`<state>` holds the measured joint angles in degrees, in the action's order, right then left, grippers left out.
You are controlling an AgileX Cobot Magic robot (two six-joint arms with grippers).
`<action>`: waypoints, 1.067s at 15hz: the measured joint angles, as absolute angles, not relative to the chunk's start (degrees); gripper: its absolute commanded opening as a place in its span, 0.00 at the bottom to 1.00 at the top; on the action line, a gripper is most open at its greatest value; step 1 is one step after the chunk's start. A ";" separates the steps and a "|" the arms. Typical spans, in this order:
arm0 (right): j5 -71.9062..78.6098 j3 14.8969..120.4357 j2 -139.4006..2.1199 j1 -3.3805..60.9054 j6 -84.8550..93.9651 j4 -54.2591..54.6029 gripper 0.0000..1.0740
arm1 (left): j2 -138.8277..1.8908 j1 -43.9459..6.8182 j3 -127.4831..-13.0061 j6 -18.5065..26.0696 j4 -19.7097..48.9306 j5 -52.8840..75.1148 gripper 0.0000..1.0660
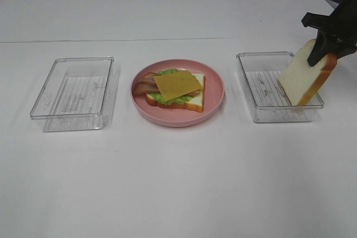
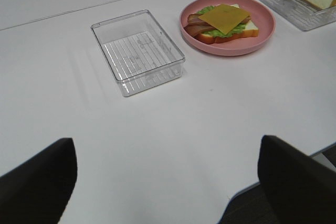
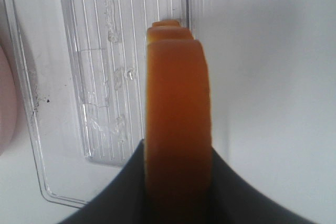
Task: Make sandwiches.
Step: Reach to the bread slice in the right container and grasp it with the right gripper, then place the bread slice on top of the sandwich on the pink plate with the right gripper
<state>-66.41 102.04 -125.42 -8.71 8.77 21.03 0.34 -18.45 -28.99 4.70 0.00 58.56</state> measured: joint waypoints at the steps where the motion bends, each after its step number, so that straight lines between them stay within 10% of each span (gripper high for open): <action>1: -66.81 102.04 -125.31 -8.71 8.71 21.26 0.00 | 0.34 -18.45 -28.99 4.70 0.00 58.56 0.82; 7: -67.67 102.04 -118.14 -8.08 14.27 35.64 0.00 | 0.34 -18.45 -28.99 4.70 0.00 58.56 0.82; 16: -59.64 102.10 -121.98 9.05 18.33 55.69 0.00 | 0.34 -18.45 -28.99 4.70 0.00 58.56 0.82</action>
